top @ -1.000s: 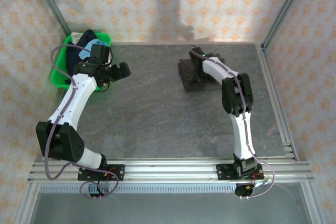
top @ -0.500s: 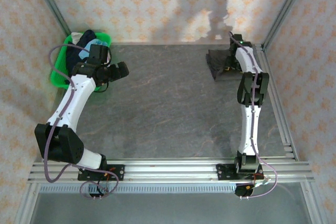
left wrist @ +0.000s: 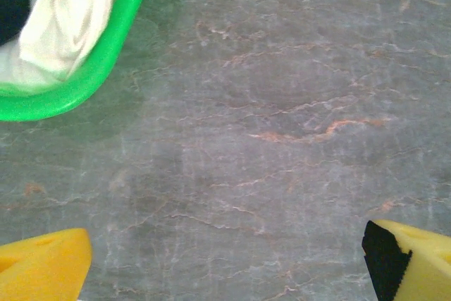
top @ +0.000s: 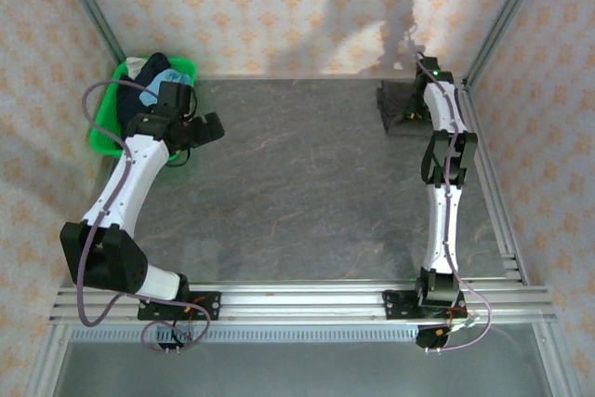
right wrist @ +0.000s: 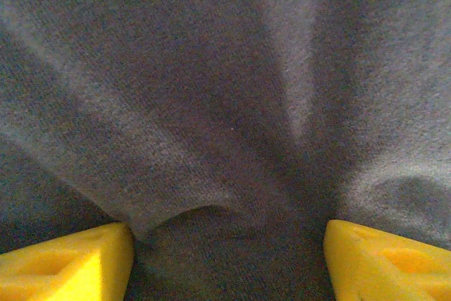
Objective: Fold and stack the t-shirts
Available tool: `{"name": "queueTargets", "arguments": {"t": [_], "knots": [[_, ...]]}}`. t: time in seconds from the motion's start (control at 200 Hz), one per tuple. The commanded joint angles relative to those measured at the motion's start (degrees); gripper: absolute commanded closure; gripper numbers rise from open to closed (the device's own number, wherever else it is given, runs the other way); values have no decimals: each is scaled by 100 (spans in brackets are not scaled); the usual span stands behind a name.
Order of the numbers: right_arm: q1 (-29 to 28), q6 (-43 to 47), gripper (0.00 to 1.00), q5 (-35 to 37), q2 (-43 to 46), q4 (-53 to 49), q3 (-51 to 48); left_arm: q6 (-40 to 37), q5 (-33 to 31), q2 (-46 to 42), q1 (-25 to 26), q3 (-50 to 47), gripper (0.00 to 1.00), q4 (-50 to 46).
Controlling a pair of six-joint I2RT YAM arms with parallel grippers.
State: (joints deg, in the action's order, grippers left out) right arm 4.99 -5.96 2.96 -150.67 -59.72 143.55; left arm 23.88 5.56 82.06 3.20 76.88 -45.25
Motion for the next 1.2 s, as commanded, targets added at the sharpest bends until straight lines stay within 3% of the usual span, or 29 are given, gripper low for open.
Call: {"name": "queueTargets", "arguments": {"t": [0.0, 0.26, 0.455, 0.566, 0.651, 0.811, 0.926, 1.036, 1.076, 1.191], "knots": [[86, -346, 28, 3, 383, 23, -135, -90, -439, -260, -65, -222, 0, 40], [-126, -194, 16, -100, 2362, 772, -1841, -30, -745, -969, -65, -1041, 0, 941], [-498, -156, 6, -223, 4554, 2461, -5108, 5, -1472, -1772, -48, -2392, 0, 2247], [-574, -342, 2, -715, 6054, 4075, -7325, -288, -1894, -2123, -40, -3160, 0, 3150], [-614, -336, 1, -831, 7114, 5277, -8885, -762, -1866, -2203, -3, -3621, 0, 3838], [-701, 232, 1, -249, 8469, 6874, -11018, -1946, -1777, -2151, 294, -4832, 0, 5804], [-710, 591, 1, -244, 8742, 7465, -11741, -2124, -1424, -1543, 246, -5061, 0, 6468], [-710, 710, 1, -69, 8250, 8077, -11873, -2029, -1214, -579, 175, -5044, 0, 7303], [-710, 699, 1, 111, 7882, 8406, -11881, -2013, -1214, -473, 147, -4769, 0, 6877], [-709, 724, 1, 555, 7104, 8578, -11455, -2249, -1189, -175, 8, -4573, 0, 7003]]}}
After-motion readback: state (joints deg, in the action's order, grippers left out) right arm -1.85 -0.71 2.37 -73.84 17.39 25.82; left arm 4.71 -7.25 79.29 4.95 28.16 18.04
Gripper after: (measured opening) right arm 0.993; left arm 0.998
